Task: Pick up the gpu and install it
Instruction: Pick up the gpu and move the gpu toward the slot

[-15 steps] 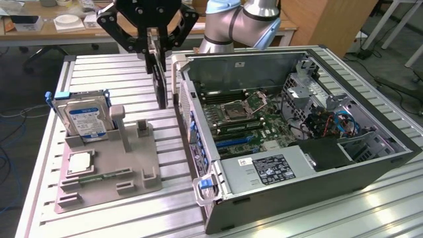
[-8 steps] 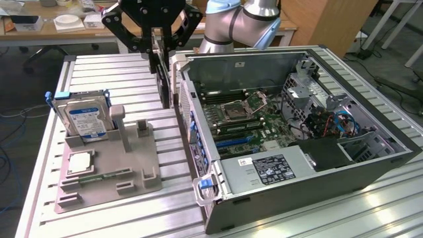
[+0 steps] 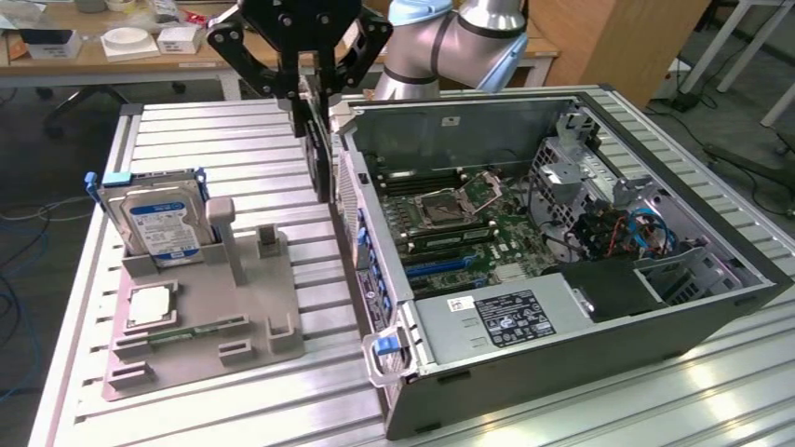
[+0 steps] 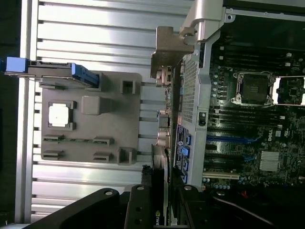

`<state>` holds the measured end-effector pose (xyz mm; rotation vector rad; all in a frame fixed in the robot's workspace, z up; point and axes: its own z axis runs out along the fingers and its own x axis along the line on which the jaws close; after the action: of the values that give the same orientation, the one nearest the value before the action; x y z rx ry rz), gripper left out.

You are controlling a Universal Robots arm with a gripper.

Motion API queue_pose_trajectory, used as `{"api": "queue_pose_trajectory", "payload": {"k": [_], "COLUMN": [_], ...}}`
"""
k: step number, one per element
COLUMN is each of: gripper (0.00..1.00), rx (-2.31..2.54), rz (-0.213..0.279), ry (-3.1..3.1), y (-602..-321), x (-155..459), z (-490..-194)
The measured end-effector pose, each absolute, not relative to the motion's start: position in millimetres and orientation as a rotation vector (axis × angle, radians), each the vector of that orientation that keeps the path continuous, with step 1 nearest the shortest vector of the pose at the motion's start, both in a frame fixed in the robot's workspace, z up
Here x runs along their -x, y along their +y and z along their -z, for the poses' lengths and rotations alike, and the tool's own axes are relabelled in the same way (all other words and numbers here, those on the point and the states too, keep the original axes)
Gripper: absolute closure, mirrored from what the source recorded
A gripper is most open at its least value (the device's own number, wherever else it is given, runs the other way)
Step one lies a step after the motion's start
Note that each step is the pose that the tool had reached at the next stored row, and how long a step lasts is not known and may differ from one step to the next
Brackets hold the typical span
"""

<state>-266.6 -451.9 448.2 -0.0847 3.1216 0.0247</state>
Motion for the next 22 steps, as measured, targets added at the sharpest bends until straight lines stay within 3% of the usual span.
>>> {"api": "queue_pose_trajectory", "payload": {"k": [22], "gripper": [0.74], "rx": [0.122], "rz": [-0.025], "ry": [3.120], "y": [-452], "x": [244], "z": [-448]}}
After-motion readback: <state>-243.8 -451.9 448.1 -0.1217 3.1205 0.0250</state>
